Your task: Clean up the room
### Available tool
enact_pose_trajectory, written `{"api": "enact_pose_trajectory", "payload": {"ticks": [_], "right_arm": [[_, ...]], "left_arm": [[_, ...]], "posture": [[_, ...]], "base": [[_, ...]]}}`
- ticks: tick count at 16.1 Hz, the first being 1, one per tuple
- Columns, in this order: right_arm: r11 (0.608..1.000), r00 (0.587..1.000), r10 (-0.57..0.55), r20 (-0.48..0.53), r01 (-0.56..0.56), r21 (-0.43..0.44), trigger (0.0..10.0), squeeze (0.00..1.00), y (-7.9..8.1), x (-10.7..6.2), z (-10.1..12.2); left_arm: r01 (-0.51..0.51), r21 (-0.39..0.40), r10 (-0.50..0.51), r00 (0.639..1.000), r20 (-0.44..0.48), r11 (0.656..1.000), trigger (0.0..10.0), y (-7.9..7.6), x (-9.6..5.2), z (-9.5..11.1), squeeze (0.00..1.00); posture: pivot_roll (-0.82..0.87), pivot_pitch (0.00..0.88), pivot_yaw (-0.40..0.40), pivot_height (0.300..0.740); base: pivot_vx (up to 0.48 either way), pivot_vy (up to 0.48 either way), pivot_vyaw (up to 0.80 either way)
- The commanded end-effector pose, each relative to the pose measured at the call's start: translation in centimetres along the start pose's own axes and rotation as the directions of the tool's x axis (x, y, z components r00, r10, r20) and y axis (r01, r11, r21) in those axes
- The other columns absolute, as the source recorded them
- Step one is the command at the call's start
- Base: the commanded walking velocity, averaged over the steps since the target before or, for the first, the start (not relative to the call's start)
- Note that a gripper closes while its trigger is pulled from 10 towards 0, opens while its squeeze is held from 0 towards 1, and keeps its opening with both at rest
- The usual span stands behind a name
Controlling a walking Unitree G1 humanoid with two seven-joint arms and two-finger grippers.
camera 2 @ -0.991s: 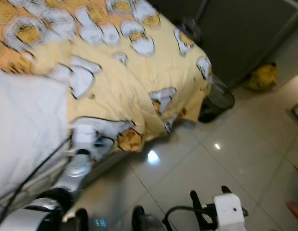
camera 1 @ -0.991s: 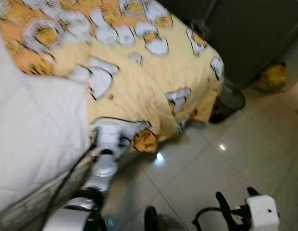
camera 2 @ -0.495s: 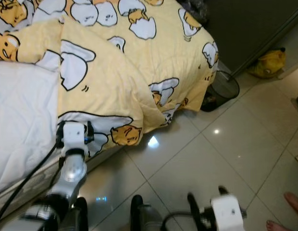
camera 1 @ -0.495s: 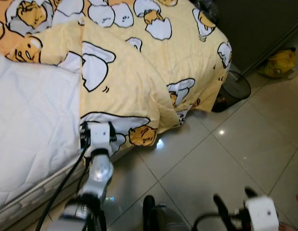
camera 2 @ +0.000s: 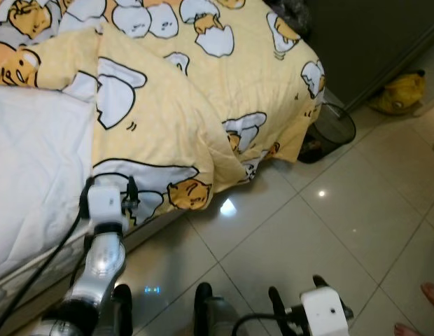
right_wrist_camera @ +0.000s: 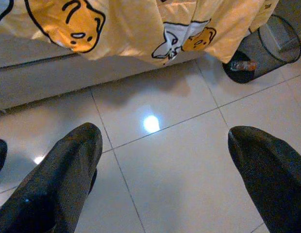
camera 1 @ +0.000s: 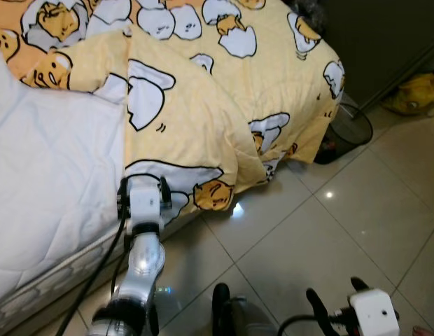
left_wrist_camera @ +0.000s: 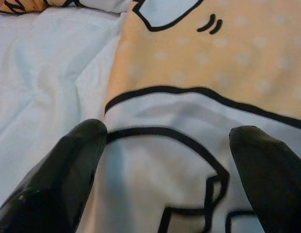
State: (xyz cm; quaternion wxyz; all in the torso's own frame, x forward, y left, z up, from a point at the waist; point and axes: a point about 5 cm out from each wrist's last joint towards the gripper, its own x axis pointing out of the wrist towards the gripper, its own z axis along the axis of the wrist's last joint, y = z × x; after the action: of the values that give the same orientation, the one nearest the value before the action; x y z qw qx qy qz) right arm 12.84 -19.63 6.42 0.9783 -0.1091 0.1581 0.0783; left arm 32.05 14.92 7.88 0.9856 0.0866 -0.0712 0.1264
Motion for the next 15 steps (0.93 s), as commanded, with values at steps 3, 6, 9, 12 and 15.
{"api": "enact_pose_trajectory", "payload": {"ticks": [3,6,9,12,15], "right_arm": [[1.000,0.999,0.003,-0.043,-0.004,-0.020,10.0,0.00,-0.4,-0.1,-0.8],[0.999,0.998,-0.006,-0.057,0.003,-0.040,10.0,0.00,-0.9,-0.6,-1.0],[0.999,0.997,-0.015,-0.071,0.013,-0.038,10.0,0.00,-0.9,-1.1,-1.5],[1.000,0.994,0.009,-0.112,-0.012,-0.026,10.0,0.00,-0.1,-1.9,-2.7],[0.999,0.994,0.027,-0.110,-0.031,-0.032,10.0,0.00,0.2,-1.8,-2.7]], "left_arm": [[0.017,0.078,-0.004,0.985,-0.172,0.997,10.0,-1.2,-0.3,-1.9,0.00],[-0.142,0.120,0.164,0.966,-0.200,0.983,10.0,0.5,1.8,-1.2,0.00],[-0.114,0.067,0.126,0.971,-0.202,0.991,10.0,-0.1,0.9,-1.6,0.00],[0.021,0.014,-0.018,0.979,-0.201,1.000,10.0,-3.3,-2.4,-2.2,0.00],[-0.037,0.015,0.039,0.987,-0.153,0.999,10.0,-2.2,-1.6,-1.3,0.00]], "posture": [[-0.15,0.355,-0.210,0.740],[-0.19,0.341,-0.211,0.740],[-0.20,0.336,-0.196,0.740],[-0.16,0.355,-0.187,0.740],[-0.15,0.364,-0.197,0.740]], "base": [[0.000,0.000,0.00],[0.000,0.000,0.00],[0.000,0.000,0.00],[0.000,0.000,0.00],[0.000,0.000,0.00]]}}
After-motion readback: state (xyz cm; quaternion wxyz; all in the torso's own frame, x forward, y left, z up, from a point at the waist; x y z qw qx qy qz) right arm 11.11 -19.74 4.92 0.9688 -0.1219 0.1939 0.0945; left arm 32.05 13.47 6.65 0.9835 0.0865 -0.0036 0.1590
